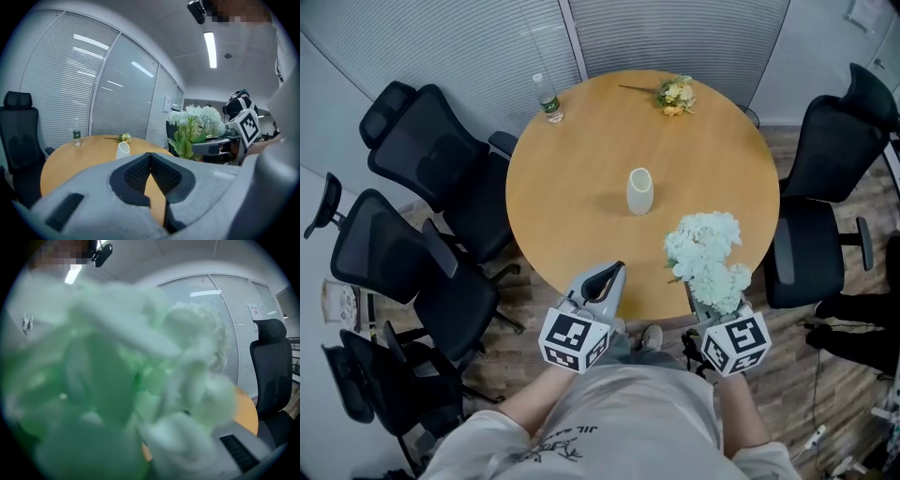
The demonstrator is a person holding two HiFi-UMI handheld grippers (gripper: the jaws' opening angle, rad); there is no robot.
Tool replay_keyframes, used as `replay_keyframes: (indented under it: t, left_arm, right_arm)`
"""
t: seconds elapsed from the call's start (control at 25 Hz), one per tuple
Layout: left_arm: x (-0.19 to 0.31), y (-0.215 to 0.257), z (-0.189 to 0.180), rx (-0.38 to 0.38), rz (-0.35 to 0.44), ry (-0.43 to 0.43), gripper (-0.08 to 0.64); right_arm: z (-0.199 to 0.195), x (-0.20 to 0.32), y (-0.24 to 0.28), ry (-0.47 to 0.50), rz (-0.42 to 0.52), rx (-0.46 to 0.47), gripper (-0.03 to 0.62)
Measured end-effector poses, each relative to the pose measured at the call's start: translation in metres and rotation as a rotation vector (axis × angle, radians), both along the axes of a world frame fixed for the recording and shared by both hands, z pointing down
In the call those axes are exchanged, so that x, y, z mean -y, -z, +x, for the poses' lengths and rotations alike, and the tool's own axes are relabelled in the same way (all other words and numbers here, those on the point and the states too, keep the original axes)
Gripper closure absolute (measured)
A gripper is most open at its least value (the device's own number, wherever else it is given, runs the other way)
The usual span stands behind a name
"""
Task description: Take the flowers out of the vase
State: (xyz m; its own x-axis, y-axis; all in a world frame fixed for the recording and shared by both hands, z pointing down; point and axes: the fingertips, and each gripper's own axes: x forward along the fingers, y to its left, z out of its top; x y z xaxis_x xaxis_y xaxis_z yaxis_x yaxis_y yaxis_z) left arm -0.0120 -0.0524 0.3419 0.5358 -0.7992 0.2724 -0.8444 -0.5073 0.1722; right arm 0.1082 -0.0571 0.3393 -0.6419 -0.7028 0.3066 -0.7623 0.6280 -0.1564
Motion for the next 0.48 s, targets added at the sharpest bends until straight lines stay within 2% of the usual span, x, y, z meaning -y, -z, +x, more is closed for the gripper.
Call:
replay_keyframes:
  t: [0.48]
  left_arm:
    - [-0.006, 0.010, 0.011, -0.010, 0.017, -0.027, 0.551]
  right_arm:
    - [-0.001, -0.012, 0.000, 0.018, -0.011, 0.006, 0.561]
